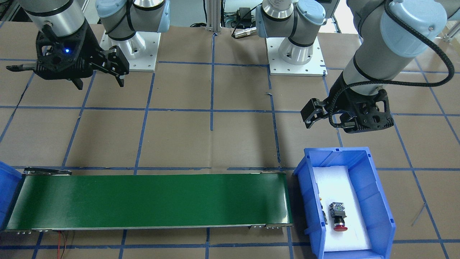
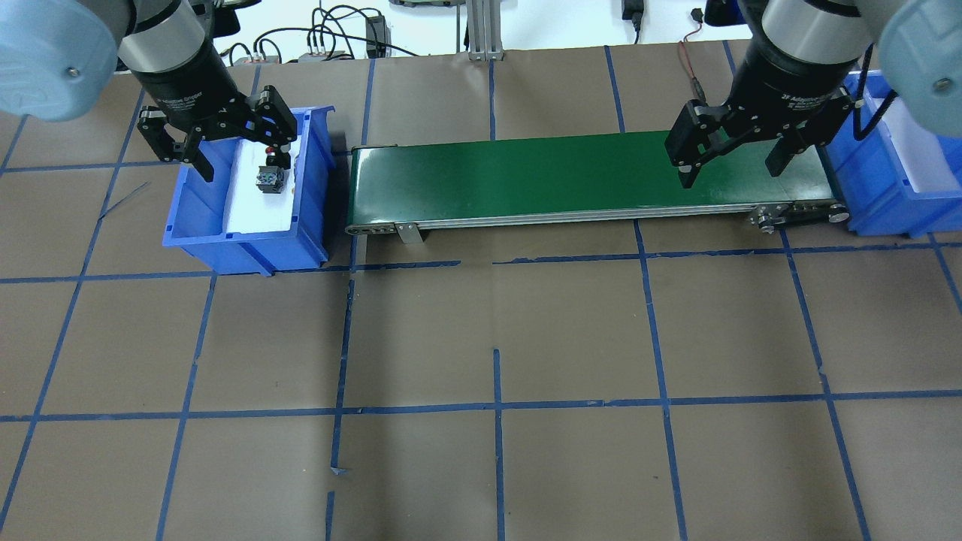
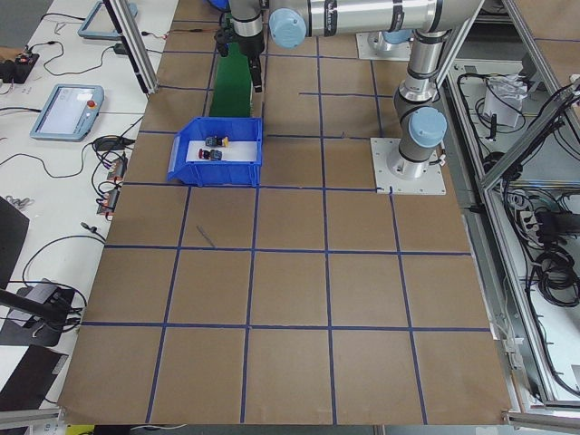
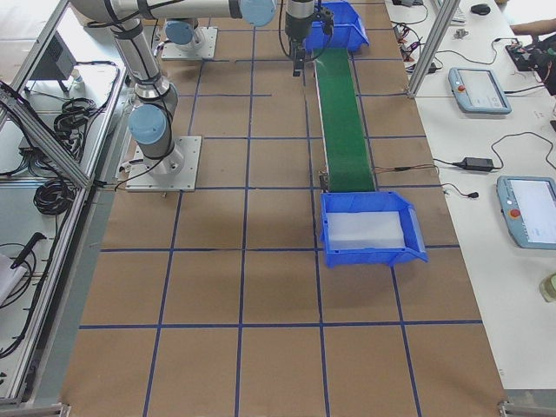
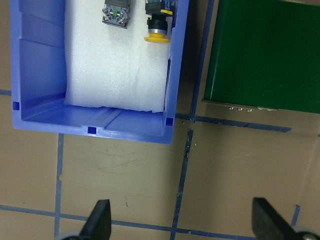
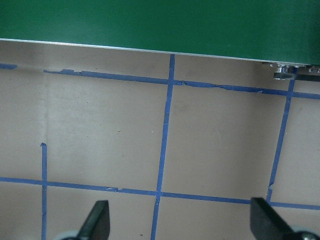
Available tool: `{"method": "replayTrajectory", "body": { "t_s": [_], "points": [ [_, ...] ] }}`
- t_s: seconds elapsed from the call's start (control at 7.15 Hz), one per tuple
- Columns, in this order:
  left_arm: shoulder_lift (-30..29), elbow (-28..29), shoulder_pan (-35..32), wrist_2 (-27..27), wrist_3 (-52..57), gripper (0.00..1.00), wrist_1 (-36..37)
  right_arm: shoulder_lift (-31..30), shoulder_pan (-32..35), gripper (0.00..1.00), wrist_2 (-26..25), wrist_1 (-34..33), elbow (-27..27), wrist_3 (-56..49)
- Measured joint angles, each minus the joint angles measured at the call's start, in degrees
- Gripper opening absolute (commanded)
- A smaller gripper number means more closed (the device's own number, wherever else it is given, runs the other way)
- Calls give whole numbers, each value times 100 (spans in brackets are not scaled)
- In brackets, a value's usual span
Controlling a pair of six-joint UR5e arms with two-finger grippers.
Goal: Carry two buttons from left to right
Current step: 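Move the left gripper over the blue bin toward the red-capped button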
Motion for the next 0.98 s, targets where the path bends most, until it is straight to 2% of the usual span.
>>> {"method": "replayTrajectory", "body": {
  "t_s": [0.7,0.98],
  "points": [
    [-117,40,22,-4,14,100,19,-1,0,100,-18,-2,37,-9],
    [-103,145,272,-30,368,100,29,3,0,100,-30,2,43,-11]
  ]
}}
